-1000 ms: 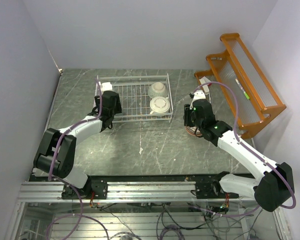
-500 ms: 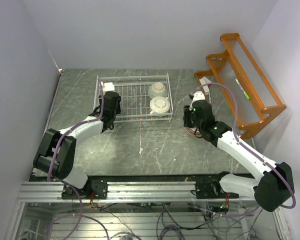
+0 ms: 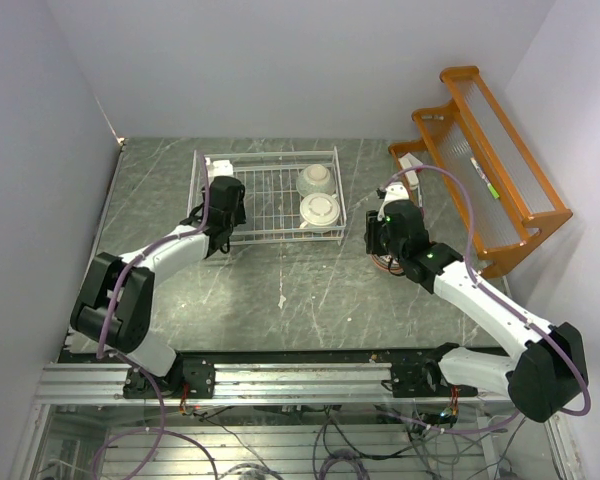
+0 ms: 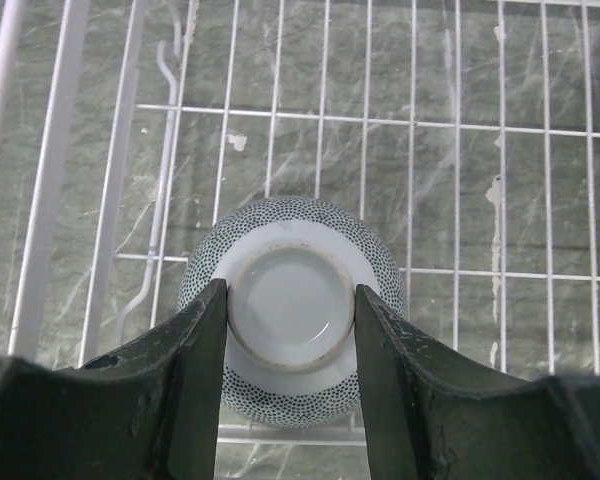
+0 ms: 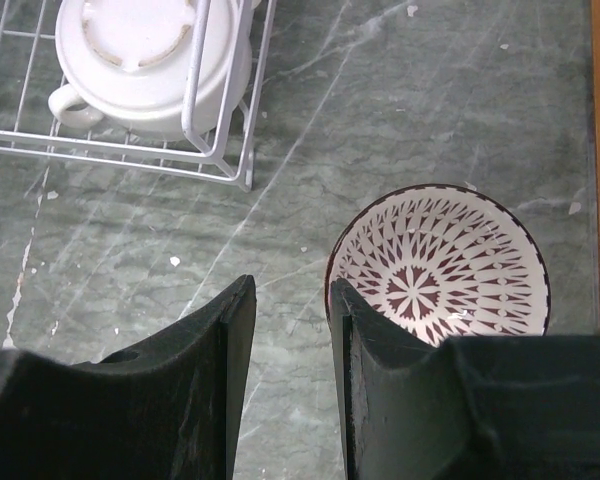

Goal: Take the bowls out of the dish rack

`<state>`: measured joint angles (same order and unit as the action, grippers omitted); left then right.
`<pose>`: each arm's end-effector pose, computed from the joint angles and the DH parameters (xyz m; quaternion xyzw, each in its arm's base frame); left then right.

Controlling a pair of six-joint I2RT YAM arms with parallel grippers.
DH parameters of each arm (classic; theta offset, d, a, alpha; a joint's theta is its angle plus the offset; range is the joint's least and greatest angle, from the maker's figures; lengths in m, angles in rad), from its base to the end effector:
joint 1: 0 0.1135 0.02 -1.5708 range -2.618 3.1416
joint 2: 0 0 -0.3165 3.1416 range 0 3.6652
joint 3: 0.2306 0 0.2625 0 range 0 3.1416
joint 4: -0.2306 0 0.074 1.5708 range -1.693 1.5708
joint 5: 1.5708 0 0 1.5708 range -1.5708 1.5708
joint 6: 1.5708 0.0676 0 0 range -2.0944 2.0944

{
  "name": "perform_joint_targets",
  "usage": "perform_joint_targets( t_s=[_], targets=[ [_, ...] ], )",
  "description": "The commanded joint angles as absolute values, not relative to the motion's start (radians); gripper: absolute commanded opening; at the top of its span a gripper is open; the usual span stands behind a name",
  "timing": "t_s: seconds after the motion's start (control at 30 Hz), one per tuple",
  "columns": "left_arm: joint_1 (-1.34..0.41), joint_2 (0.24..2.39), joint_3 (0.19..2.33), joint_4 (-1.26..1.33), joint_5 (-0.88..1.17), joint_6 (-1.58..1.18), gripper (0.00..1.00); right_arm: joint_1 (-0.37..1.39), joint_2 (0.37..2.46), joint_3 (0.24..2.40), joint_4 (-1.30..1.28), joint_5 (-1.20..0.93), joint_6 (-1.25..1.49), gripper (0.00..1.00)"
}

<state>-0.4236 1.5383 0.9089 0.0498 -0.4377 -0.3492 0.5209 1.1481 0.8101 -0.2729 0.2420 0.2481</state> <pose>0.3443 -0.1238 0.2538 -0.0712 0.8619 0.0020 0.5020 0.2384 0.1181 0.2939 -0.0645 0.8799 0.0727 0.4651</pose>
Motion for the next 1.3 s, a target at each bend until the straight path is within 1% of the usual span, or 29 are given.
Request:
perform_joint_targets(
  t_s=[0.0,0.17,0.33,0.67,0.73,0.9,1.07,1.27],
  targets=[
    [-0.433,1.549,1.000,0.051,-0.384,-0.367,0.07,0.518,1.167,0.827,-0.233,0.225,0.258,0.36],
    [-0.433,1.570,1.055,0.057,-0.376,-0.361,0.07,0.518,1.186,0.849,-0.223,0.186,0.273,0.36],
    [-0.419,1.572,1.071,0.093,-0.322,-0.390,0.07,0.518,1.207,0.878,-0.193,0.139,0.284,0.36],
    [-0.335,1.556,1.006,0.256,-0.049,-0.515,0.07,0.518,1.346,0.982,-0.052,-0.087,0.378,0.37],
    [-0.320,1.549,0.995,0.284,-0.005,-0.538,0.07,0.518,1.386,1.009,-0.020,-0.140,0.406,0.40],
    [-0.288,1.540,0.974,0.358,0.120,-0.614,0.07,0.518,1.496,1.086,0.068,-0.273,0.478,0.54],
    [-0.269,1.520,0.942,0.432,0.223,-0.695,0.07,0.518,1.608,1.141,0.156,-0.409,0.543,0.64],
    [-0.261,1.494,0.917,0.501,0.284,-0.766,0.07,0.518,1.697,1.154,0.301,-0.517,0.638,0.68]
  ],
)
